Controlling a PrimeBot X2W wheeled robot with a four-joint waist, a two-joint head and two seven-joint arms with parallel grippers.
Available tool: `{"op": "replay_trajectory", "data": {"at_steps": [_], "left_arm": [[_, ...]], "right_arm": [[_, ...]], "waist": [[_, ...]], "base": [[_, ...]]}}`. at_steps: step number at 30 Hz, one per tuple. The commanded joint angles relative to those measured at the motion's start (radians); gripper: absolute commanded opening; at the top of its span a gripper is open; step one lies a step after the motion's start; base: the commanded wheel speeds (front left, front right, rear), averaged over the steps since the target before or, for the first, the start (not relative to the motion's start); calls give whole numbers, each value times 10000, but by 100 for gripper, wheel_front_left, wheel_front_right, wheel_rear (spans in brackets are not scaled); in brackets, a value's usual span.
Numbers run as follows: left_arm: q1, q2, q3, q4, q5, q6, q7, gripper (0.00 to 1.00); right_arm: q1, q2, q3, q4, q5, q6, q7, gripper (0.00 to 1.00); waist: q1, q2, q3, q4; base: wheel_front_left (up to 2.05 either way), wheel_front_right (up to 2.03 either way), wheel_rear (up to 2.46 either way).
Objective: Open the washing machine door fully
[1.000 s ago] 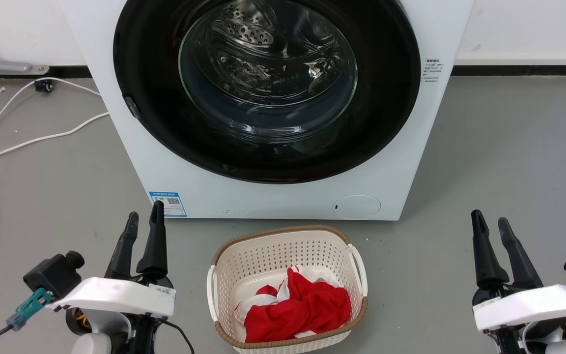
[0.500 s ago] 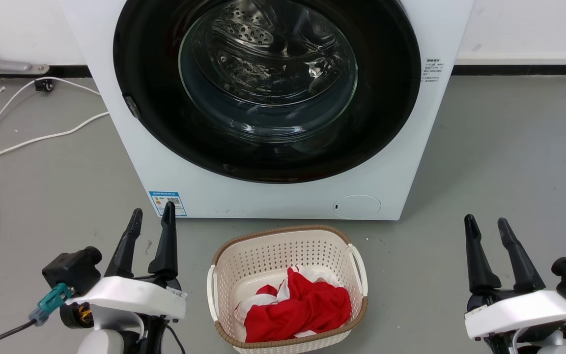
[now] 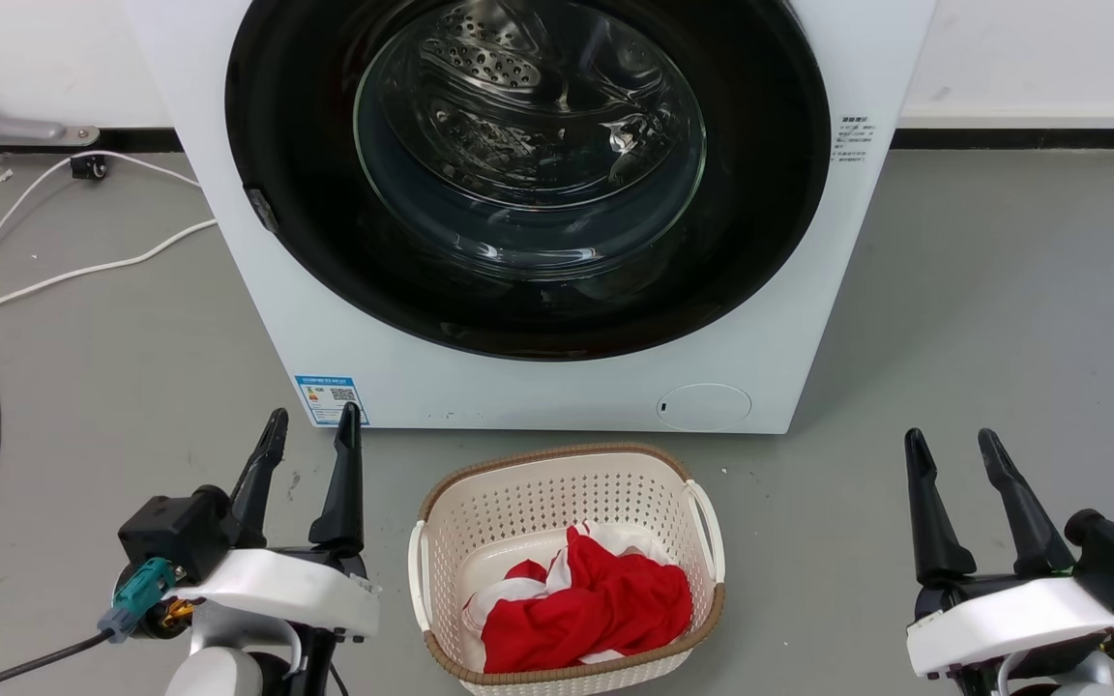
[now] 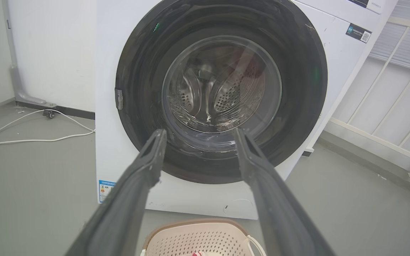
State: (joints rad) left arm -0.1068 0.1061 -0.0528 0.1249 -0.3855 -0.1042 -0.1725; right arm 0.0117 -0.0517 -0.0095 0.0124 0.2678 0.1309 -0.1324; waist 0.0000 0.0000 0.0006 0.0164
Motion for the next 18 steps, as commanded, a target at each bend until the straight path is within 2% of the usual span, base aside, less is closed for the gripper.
{"op": "replay_trajectory", "data": {"at_steps": [1,18], "left_arm": [[-165,54,-16,-48,257,55,-104,100],[-96,6,-115,-54,1639,155,-466,100]], "right_arm": [[41,6,25,-134,-252,-3,-71,100],[175,14,127,-133,-1475,-3,-167,100]], "waist": [[0,0,-1,0],[0,0,0,26]], "base": [[0,0,0],[0,0,0]]}}
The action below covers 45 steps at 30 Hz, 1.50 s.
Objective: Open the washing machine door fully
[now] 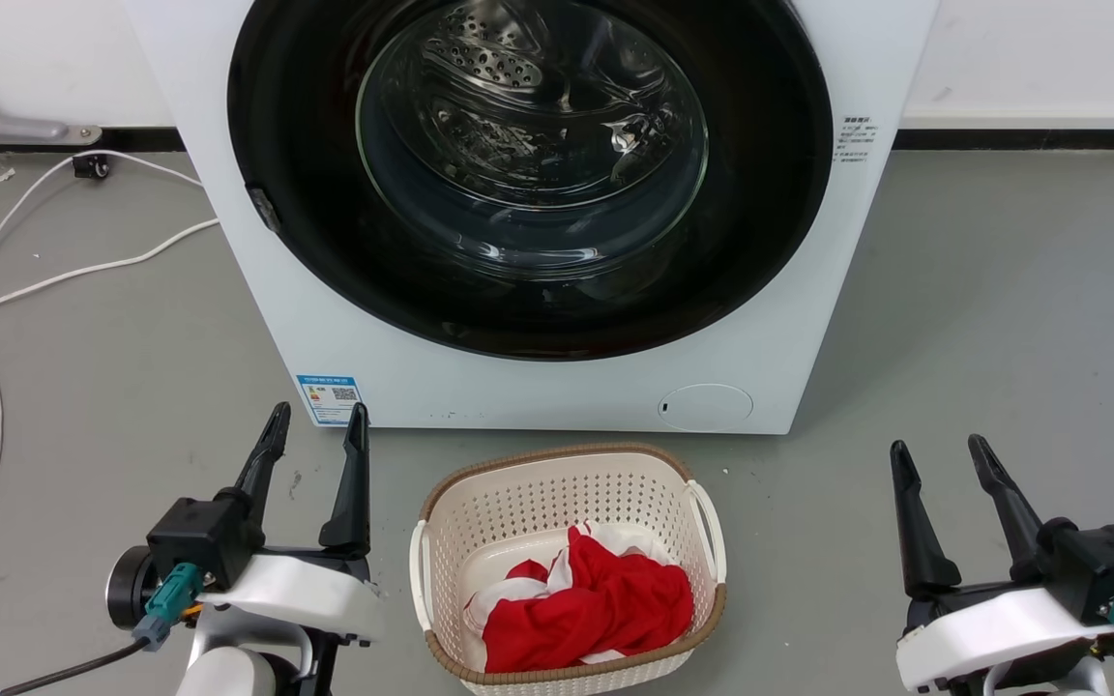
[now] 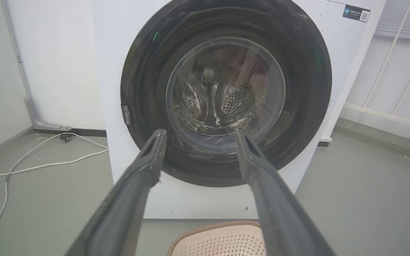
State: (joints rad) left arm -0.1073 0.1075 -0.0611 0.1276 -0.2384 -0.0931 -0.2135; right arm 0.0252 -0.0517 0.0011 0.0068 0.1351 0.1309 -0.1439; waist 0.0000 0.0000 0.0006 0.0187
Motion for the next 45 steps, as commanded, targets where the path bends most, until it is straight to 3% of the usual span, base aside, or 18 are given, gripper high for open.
{"op": "replay_trajectory", "data": {"at_steps": [1,26,38,39,40,41,45], "left_arm": [[-87,-9,-40,-88,250,44,-82,100],[-66,-104,16,22,1768,-81,-530,100],[-53,-225,209,145,1581,-175,-522,100],[-50,-231,219,154,1576,-188,-522,100],[-49,-235,227,163,1582,-184,-522,100],[-50,-241,233,177,1586,-184,-522,100],[-69,-272,258,190,1597,-201,-522,100]], "right_arm": [[47,15,29,-75,-197,-3,-58,100],[132,26,87,-64,-1447,-3,-309,100],[117,27,55,74,-1286,-3,-279,100],[123,27,36,86,-1231,-5,-264,82],[125,27,33,97,-1143,-3,-254,24],[122,27,32,104,-1099,-3,-260,0],[111,27,-37,116,-871,-3,-350,0]], "waist": [[0,0,0,6],[0,0,-11,41],[0,0,-25,38],[0,0,-25,37],[0,0,-25,37],[0,0,-24,37],[0,0,-16,36]], "base": [[0,0,0],[0,0,0],[0,0,0],[0,0,0],[0,0,0],[0,0,0],[0,0,0]]}}
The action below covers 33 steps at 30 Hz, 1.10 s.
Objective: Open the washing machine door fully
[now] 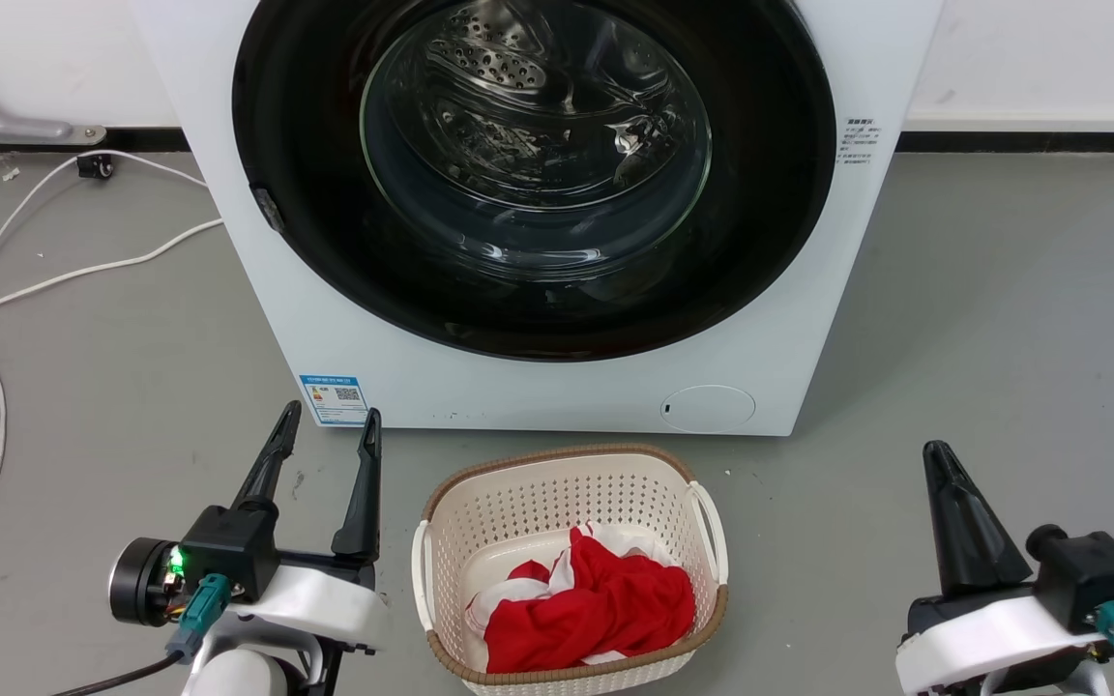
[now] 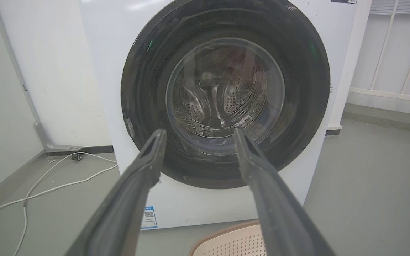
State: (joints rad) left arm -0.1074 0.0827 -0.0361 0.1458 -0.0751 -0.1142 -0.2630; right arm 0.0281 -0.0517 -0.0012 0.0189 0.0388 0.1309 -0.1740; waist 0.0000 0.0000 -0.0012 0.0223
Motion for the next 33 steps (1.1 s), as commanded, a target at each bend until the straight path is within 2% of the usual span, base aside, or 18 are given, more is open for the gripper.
{"op": "replay_trajectory", "data": {"at_steps": [1,3,6,9,14,17,20,23,28,33], "left_arm": [[-69,-31,20,9,-35,1,-27,100],[-52,-49,34,13,-30,-11,-27,100],[-26,-76,73,28,-90,-32,-27,100],[-12,-113,109,11,-132,-50,-27,100],[38,-137,136,-15,-123,-56,-27,100],[35,-154,179,-51,-110,-70,-27,100],[-12,-162,247,-94,-86,-71,-27,100],[-132,-176,322,-162,-115,-76,-27,100],[-323,-191,395,-247,-93,-99,-27,100],[-609,-195,390,-321,-74,-114,-27,100]], "right_arm": [[81,27,-32,-2,269,-5,-81,0],[66,27,-109,6,710,-5,-199,0],[14,25,-230,226,2962,-3,-357,0],[-164,27,-259,560,5810,-3,-491,0],[-584,18,-319,1074,11543,-2,-558,0],[-988,19,-434,1131,13953,-2,-433,0],[-1585,15,-737,1185,15461,-2,-30,0],[-2352,-118,-1015,1419,16469,-2,494,0],[-4176,-897,-1124,2370,17561,-2,1087,0],[-6279,-2035,-661,3876,18103,-2,1694,0]], "waist": [[0,0,2,-2],[0,0,-1,-5],[0,0,-12,-6],[0,0,-21,-9],[0,0,-32,-31],[0,0,4,-69],[0,0,104,-126],[0,0,247,-177],[0,0,558,-184],[0,0,921,-63]], "base": [[0,0,0],[0,0,0],[0,0,0],[0,0,0],[0,0,0],[0,0,0],[0,0,0],[0,0,0],[0,0,0],[0,0,0]]}}
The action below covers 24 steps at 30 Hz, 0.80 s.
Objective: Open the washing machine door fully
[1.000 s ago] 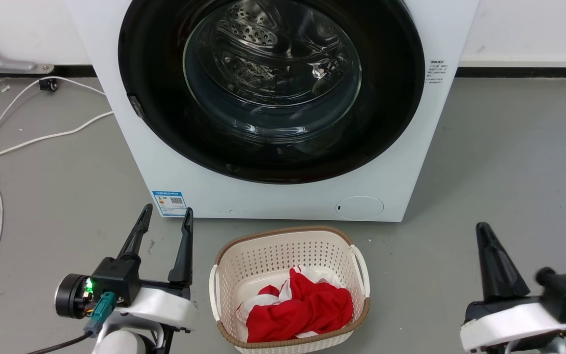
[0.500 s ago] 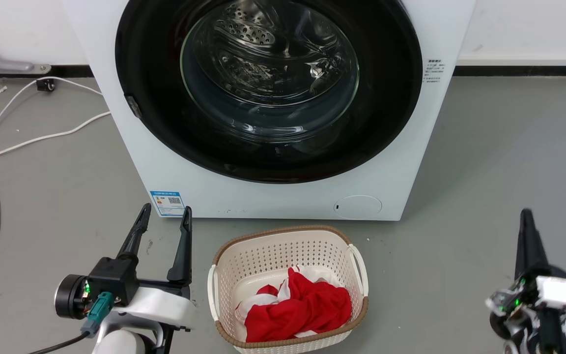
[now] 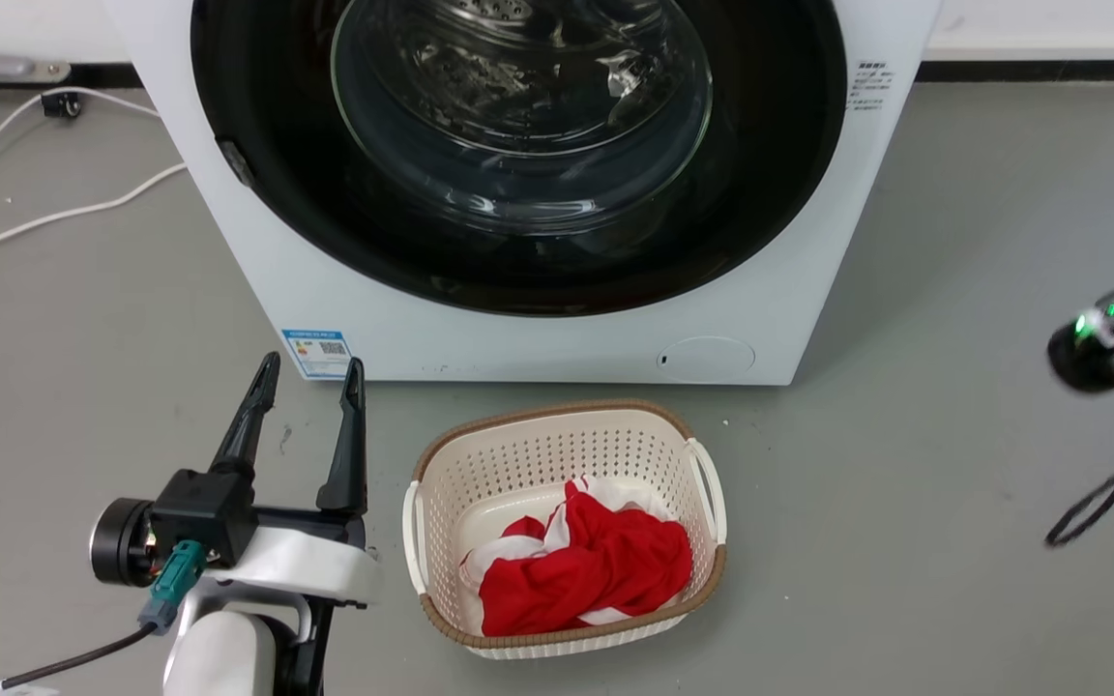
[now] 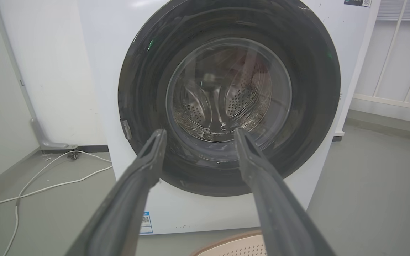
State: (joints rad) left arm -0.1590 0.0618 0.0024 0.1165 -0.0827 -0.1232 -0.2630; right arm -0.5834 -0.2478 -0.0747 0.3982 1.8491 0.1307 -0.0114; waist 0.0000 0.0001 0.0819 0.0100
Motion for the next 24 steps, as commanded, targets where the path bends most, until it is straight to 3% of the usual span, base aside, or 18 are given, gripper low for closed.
{"op": "replay_trajectory", "data": {"at_steps": [1,5,12,17,24], "left_arm": [[-154,10,-3,-63,-14,-30,-27,100],[-365,-1,-30,-204,-83,-47,-25,100],[-698,-18,-58,-469,-108,-56,-25,100],[-989,-34,-79,-815,-191,-70,-25,100],[-1358,-51,-110,-1197,-276,-76,-25,100]], "right_arm": [[-596,-352,257,403,-24,0,197,0],[-2326,-1154,964,1713,-99,0,614,0],[-4944,-1849,2566,3712,-698,0,1463,0],[-6960,-1821,3853,5270,-1374,0,2439,0],[-9039,-1279,5059,7189,-2185,0,3495,0]], "waist": [[0,-1,175,97],[0,-1,512,219],[0,-1,1151,354],[0,-1,1737,416],[0,-1,2575,497]], "base": [[0,0,0],[0,0,0],[0,0,0],[0,0,0],[0,0,0]]}}
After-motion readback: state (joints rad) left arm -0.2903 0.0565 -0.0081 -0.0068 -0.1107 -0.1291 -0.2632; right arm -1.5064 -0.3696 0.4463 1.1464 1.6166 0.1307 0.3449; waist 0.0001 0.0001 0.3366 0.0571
